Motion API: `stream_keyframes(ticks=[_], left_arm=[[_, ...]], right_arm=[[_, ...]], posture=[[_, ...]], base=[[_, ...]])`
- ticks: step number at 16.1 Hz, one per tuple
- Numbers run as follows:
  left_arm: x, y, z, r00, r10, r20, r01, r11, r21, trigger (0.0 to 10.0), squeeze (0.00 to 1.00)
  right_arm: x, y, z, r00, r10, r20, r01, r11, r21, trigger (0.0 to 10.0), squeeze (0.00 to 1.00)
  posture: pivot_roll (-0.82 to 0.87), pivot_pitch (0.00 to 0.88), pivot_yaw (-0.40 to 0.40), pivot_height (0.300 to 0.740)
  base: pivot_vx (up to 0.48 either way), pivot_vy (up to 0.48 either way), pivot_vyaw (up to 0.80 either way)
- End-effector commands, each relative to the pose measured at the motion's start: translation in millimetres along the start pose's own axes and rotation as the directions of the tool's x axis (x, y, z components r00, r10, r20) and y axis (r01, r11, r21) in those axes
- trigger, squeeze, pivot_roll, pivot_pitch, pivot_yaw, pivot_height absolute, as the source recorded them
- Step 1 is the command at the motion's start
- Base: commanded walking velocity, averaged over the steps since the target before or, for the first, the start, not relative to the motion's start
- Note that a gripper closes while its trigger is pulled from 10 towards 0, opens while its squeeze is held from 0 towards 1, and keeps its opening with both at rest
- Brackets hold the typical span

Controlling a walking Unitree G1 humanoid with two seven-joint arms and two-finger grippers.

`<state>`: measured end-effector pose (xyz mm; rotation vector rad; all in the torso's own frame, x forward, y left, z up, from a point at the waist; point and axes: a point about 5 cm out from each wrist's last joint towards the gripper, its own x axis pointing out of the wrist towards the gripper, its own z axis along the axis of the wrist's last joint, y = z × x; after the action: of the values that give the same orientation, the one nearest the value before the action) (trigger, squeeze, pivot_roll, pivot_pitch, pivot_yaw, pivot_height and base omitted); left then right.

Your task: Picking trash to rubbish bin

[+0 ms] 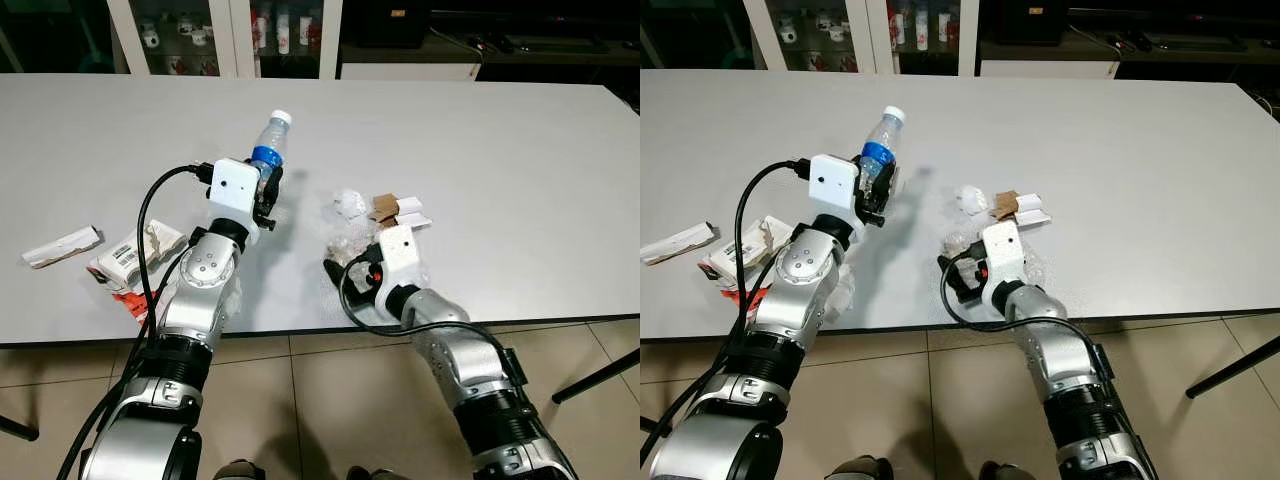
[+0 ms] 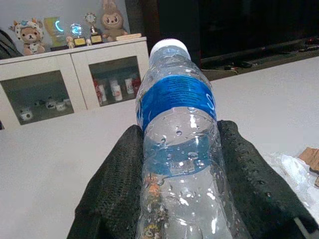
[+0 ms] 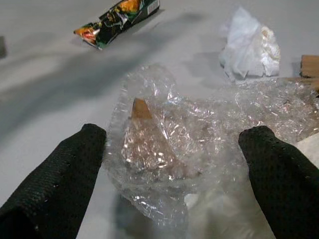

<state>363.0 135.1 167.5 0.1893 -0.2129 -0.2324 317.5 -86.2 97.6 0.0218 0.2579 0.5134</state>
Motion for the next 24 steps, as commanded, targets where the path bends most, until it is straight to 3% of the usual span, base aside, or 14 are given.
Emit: stream_keyframes(ticks=[1, 8, 10, 13, 16, 17, 18, 24], left_arm=[[-1.0, -4.4, -0.6, 1.0, -0.011, -0.005, 0.012, 1.0, 0.015, 10.0, 0.0], [-1.0, -9.3, -1.5, 1.0, -0.028, -0.015, 0.028, 0.999, 0.03, 10.0, 0.0], [-0.3, -10.5, -0.8, 0.999, -0.034, -0.015, 0.035, 0.999, 0.038, 10.0, 0.0], [0.0, -11.8, -0.6, 0.999, -0.038, -0.016, 0.039, 0.998, 0.042, 10.0, 0.0], [0.1, -12.0, -0.8, 0.999, -0.039, -0.018, 0.04, 0.998, 0.044, 10.0, 0.0], [0.1, -12.0, -0.8, 0.999, -0.039, -0.018, 0.04, 0.998, 0.044, 10.0, 0.0], [0.0, -12.0, -1.0, 0.999, -0.039, -0.02, 0.04, 0.998, 0.047, 10.0, 0.0], [0.2, -12.2, -1.6, 0.999, -0.04, -0.026, 0.041, 0.998, 0.05, 10.0, 0.0]], right_arm=[[0.7, -1.1, -7.2, 1.0, -0.011, -0.027, 0.011, 1.0, -0.003, 10.0, 0.0], [3.1, 1.3, -16.4, 0.998, -0.023, -0.054, 0.023, 1.0, -0.002, 10.0, 0.0], [3.1, 0.0, -30.2, 0.992, -0.041, -0.12, 0.033, 0.997, -0.068, 10.0, 0.0], [1.0, -5.6, -42.7, 0.983, -0.085, -0.165, 0.072, 0.994, -0.083, 10.0, 0.0], [1.4, -6.7, -38.9, 0.986, -0.094, -0.138, 0.083, 0.993, -0.082, 10.0, 0.0], [2.1, -7.0, -37.9, 0.987, -0.098, -0.13, 0.088, 0.993, -0.08, 5.7, 0.0], [3.4, -8.0, -34.4, 0.988, -0.111, -0.108, 0.103, 0.992, -0.078, 0.0, 0.0], [5.0, -5.8, -31.8, 0.991, -0.095, -0.094, 0.088, 0.993, -0.083, 0.0, 0.0]], posture=[[-0.01, 0.07, -0.053, 0.74], [0.0, 0.076, -0.054, 0.74], [0.0, 0.076, -0.052, 0.74], [0.0, 0.073, -0.051, 0.74], [0.0, 0.075, -0.051, 0.74], [0.0, 0.076, -0.051, 0.74], [0.0, 0.076, -0.051, 0.74], [0.0, 0.074, -0.051, 0.74]], base=[[0.0, 0.0, 0.0], [0.0, 0.0, 0.0], [0.0, 0.0, 0.0], [0.0, 0.0, 0.0], [0.0, 0.0, 0.0], [0.0, 0.0, 0.0], [0.0, 0.0, 0.0], [0.0, 0.0, 0.0]])
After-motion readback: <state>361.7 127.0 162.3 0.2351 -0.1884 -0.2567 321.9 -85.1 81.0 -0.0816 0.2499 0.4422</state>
